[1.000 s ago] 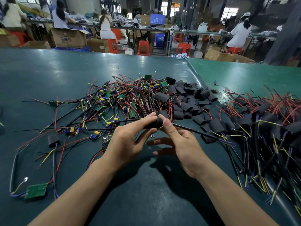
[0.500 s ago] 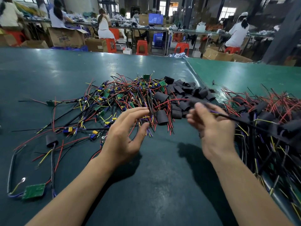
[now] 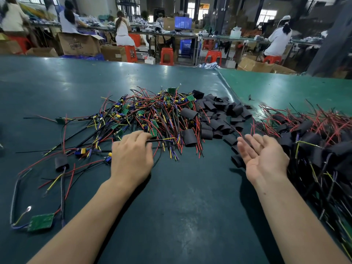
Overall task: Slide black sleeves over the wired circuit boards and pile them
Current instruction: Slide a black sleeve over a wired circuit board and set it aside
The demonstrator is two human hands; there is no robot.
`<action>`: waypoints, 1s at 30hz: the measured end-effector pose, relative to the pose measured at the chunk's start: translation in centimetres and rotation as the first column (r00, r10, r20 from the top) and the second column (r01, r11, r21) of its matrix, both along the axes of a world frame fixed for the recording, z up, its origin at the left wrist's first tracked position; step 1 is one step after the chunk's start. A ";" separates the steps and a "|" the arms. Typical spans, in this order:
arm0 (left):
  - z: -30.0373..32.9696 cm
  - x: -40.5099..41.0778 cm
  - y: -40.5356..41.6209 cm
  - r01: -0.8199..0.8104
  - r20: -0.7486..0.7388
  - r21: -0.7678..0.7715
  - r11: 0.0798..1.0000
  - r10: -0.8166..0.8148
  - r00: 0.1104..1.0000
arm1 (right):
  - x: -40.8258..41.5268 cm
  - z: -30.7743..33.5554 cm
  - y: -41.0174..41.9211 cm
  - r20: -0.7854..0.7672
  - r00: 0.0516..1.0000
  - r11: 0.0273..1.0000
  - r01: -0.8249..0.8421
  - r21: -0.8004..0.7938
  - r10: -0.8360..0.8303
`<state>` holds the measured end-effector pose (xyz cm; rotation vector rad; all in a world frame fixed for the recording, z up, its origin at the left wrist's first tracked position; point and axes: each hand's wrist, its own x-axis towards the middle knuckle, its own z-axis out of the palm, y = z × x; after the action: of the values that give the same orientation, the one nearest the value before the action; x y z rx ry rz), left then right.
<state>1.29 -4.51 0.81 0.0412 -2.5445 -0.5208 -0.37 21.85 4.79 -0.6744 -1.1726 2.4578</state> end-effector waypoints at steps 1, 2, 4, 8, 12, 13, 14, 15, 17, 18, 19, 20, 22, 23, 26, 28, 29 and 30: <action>0.1 0.0 -0.3 -0.059 0.023 -0.011 0.998 0.059 0.998 | 0.0 0.0 0.0 0.024 0.999 0.999 -0.030 0.027 0.029; 0.1 -0.1 -0.6 -0.112 0.059 -0.040 0.993 0.115 0.992 | 0.0 0.0 -0.1 0.048 0.997 0.997 -0.062 0.046 0.060; 0.2 -0.2 -1.0 -0.187 0.119 -0.105 0.977 0.199 0.973 | 0.0 -0.1 -0.3 0.081 0.992 0.993 -0.101 0.057 0.097; 0.5 -0.3 -1.3 -0.190 0.119 -0.114 0.975 0.203 0.972 | 0.1 -0.2 -0.5 0.096 0.978 0.976 -0.196 0.098 0.187; 0.5 -0.1 -1.5 -0.156 0.056 -0.110 0.982 0.162 0.985 | 0.4 -0.3 -1.5 0.079 0.954 0.927 -0.299 0.226 0.289; 0.5 -0.1 -1.5 -0.139 0.011 -0.080 0.987 0.140 0.990 | 0.6 -0.3 -1.8 0.071 0.947 0.901 -0.319 0.295 0.312; 0.6 -0.1 -1.4 -0.112 -0.061 -0.037 0.993 0.110 0.992 | 0.7 -0.3 -2.1 0.066 0.940 0.864 -0.334 0.376 0.334; 0.8 0.0 -1.3 -0.074 -0.174 0.013 0.997 0.075 0.982 | 0.9 -0.3 -2.4 0.066 0.932 0.818 -0.345 0.461 0.356; 1.4 0.2 -1.0 0.019 -0.427 0.051 0.999 0.004 0.904 | 1.3 -0.4 -3.1 0.067 0.908 0.716 -0.370 0.592 0.413; 1.5 0.3 -0.8 0.082 -0.507 0.019 0.996 -0.061 0.860 | 1.6 -0.5 -3.6 0.062 0.881 0.662 -0.397 0.636 0.469; 1.6 0.5 -0.3 0.164 -0.545 -0.039 0.986 -0.158 0.823 | 2.0 -0.7 -4.2 0.059 0.838 0.603 -0.437 0.668 0.542; 1.6 0.7 0.2 0.259 -0.548 -0.096 0.961 -0.268 0.792 | 2.3 -1.0 -4.8 0.065 0.782 0.536 -0.483 0.693 0.620; 1.4 1.2 1.3 0.455 -0.497 -0.151 0.878 -0.465 0.733 | 2.9 -1.7 -6.0 0.069 0.649 0.425 -0.571 0.702 0.758; 1.3 1.5 1.8 0.535 -0.460 -0.158 0.830 -0.541 0.704 | 3.0 -2.1 -6.6 0.050 0.590 0.397 -0.601 0.694 0.806; 1.2 1.9 2.6 0.679 -0.366 -0.146 0.719 -0.677 0.638 | 3.1 -2.7 -7.5 -0.026 0.568 0.400 -0.545 0.737 0.822; 1.3 1.9 2.6 0.705 -0.355 -0.115 0.699 -0.692 0.628 | 2.9 -2.5 -7.5 -0.081 0.645 0.487 -0.483 0.728 0.760; 1.3 1.9 2.6 0.703 -0.354 -0.096 0.705 -0.684 0.638 | 2.7 -2.3 -7.2 -0.112 0.683 0.544 -0.460 0.702 0.722; 1.3 1.8 2.5 0.691 -0.345 -0.083 0.718 -0.671 0.656 | 2.5 -2.1 -6.8 -0.144 0.728 0.599 -0.415 0.684 0.670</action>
<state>3.09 -2.05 2.11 -0.9534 -2.1105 -0.7944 2.09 15.01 2.67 0.4487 -2.0840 2.2114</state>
